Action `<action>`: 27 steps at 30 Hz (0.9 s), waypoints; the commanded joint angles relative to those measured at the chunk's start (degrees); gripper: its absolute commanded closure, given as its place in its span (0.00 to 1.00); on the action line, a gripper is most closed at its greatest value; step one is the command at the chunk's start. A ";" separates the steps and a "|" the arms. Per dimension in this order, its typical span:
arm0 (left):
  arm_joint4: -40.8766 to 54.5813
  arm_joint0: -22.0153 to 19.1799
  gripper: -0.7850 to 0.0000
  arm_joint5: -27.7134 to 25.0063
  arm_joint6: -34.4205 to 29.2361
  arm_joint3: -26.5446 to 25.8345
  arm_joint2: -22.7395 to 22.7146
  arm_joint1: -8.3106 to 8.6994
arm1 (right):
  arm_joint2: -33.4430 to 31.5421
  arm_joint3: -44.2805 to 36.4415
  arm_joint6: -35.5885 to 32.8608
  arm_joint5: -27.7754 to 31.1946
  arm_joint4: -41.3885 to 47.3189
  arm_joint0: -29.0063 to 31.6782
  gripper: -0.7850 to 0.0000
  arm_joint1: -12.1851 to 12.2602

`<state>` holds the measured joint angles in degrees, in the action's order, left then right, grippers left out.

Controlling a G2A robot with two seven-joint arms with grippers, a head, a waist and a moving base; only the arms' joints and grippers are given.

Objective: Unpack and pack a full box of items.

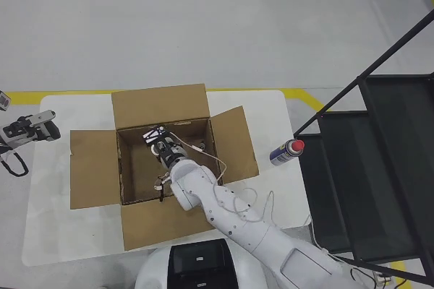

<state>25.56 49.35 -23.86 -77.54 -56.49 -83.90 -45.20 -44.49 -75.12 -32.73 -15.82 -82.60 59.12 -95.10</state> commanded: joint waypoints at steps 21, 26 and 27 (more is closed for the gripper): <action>0.00 0.00 0.00 0.00 0.00 0.00 0.00 0.00 | -12.23 -11.14 -1.80 29.98 0.87 6.75 1.00 5.21; 0.00 0.00 0.00 0.00 0.00 0.00 0.00 0.00 | -12.23 -11.14 -1.80 29.98 0.87 6.75 1.00 5.21; 0.00 0.00 0.00 0.00 0.00 0.00 0.00 0.00 | -12.23 -11.14 -1.80 29.98 0.87 6.75 1.00 5.21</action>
<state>25.56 49.35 -23.86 -77.54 -56.49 -83.90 -45.20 -56.72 -86.26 -34.53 14.16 -81.72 65.87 -89.89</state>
